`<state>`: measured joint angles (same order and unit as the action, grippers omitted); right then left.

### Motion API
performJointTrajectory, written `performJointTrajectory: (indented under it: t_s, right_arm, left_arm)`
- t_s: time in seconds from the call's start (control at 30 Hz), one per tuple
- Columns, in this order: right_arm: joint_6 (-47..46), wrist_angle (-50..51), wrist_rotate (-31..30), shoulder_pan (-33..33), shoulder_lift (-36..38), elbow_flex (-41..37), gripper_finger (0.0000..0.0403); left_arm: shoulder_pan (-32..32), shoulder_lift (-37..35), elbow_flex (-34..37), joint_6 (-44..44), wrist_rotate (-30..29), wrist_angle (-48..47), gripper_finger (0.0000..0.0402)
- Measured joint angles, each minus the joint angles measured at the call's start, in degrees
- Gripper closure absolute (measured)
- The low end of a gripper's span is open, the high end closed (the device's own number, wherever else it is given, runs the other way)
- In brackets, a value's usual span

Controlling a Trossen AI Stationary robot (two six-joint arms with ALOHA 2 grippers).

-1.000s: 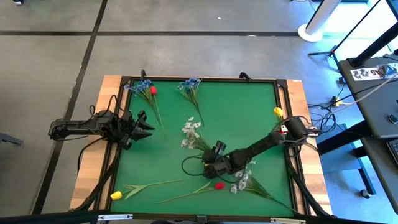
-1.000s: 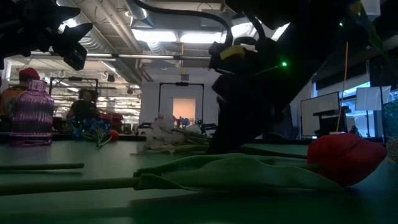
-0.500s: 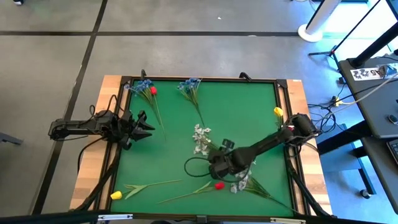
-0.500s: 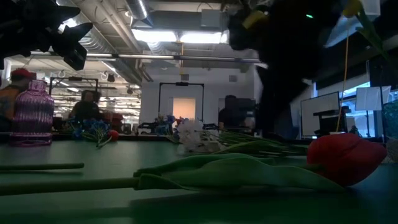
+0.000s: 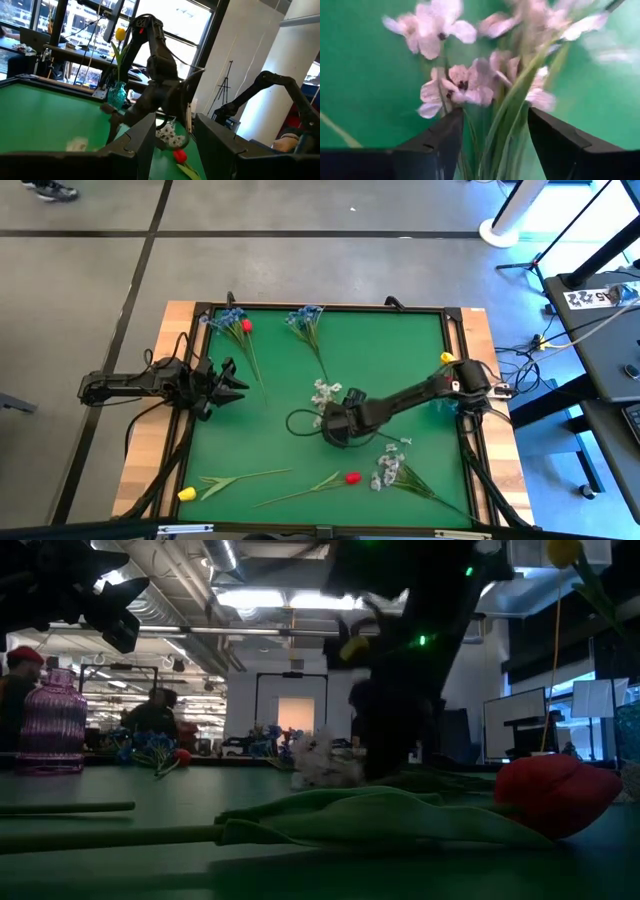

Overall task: Sort flowers into vase by color
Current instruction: Put the top white flower into the blue vase

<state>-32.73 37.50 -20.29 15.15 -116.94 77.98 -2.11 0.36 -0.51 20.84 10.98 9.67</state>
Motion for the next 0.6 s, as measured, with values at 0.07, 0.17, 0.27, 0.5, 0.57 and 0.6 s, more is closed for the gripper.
performJointTrajectory:
  t_s: [0.07,0.17,0.27,0.5,0.57,0.6]
  right_arm:
    - [0.0,-0.2,2.8,-1.0,-0.6,0.2,0.0194]
    - [0.0,-0.1,5.2,-1.5,-0.8,0.3,0.0227]
    - [0.1,-0.5,5.1,-1.3,-0.2,0.1,0.0287]
    - [2.0,0.8,-1.6,1.4,6.9,-0.2,0.0379]
    - [2.0,1.7,-6.2,3.8,10.8,-0.2,0.0373]
    - [2.0,1.5,-8.3,5.1,12.9,-0.2,0.0375]
  left_arm:
    - [0.0,0.0,0.0,0.0,0.0,0.0,0.0269]
    - [0.0,0.0,0.0,0.0,0.0,0.0,0.0269]
    - [0.0,0.0,0.0,0.0,0.0,0.0,0.0269]
    - [0.0,0.0,0.0,0.0,0.0,0.0,0.0269]
    - [0.0,0.0,0.0,0.0,0.0,0.0,0.0269]
    - [0.0,0.0,0.0,0.0,0.0,0.0,0.0269]
